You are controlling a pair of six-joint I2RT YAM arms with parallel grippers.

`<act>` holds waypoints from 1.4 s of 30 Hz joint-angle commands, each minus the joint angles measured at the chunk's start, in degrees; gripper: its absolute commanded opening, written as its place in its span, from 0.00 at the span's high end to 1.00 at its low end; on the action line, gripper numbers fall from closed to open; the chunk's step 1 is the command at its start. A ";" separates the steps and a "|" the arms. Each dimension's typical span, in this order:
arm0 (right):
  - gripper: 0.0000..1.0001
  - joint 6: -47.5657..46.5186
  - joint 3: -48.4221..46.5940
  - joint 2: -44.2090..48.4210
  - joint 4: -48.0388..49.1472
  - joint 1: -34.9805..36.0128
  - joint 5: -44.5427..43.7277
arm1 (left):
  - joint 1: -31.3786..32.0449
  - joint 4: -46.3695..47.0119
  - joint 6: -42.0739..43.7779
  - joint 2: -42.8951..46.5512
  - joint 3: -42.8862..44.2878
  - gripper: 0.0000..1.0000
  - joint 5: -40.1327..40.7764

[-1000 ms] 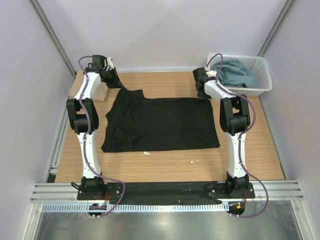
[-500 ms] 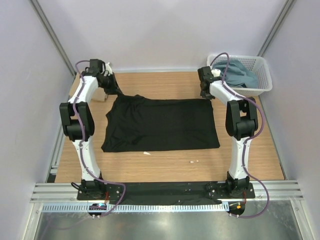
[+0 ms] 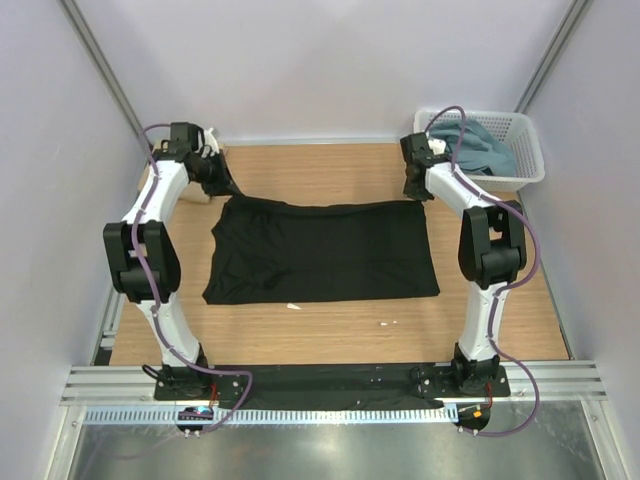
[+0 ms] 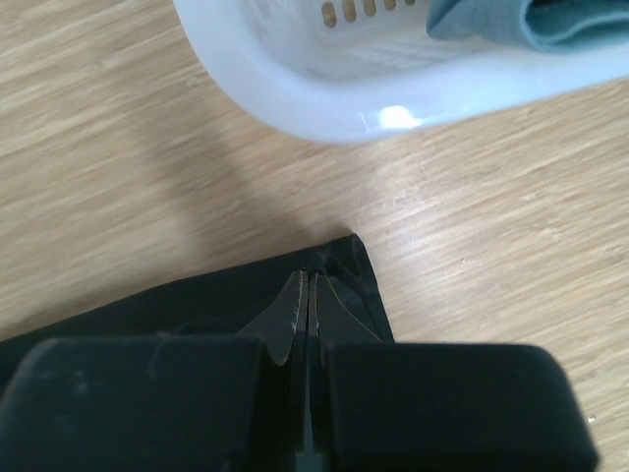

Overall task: Fold and stack the t-shirts
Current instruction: Fold the tshirt

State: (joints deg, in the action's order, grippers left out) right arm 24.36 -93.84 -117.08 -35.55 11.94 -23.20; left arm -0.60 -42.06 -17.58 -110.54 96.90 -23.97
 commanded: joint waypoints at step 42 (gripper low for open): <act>0.99 1.57 20.01 17.41 0.83 -0.26 4.13 | -0.01 -1.88 -0.61 20.72 -27.73 1.00 3.75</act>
State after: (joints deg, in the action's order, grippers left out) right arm 25.67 -74.78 -102.48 -35.57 11.88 -18.87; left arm -0.60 -43.53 -18.06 -92.18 69.34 -20.82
